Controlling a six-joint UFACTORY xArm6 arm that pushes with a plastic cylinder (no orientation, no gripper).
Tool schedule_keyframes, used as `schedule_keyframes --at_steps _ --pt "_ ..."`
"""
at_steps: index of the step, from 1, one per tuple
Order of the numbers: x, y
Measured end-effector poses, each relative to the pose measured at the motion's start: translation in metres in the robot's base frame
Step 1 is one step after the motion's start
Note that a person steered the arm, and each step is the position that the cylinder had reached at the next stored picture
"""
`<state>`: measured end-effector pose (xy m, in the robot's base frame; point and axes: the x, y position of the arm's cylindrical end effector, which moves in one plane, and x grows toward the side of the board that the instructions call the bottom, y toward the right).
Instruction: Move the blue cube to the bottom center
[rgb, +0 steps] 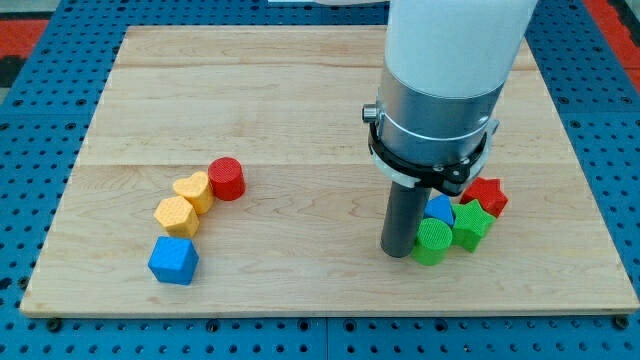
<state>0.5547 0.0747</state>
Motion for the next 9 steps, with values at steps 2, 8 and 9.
schedule_keyframes --at_steps 2,8,9 --pt "0.000 0.012" --pt "0.064 -0.165" --pt "0.048 -0.261"
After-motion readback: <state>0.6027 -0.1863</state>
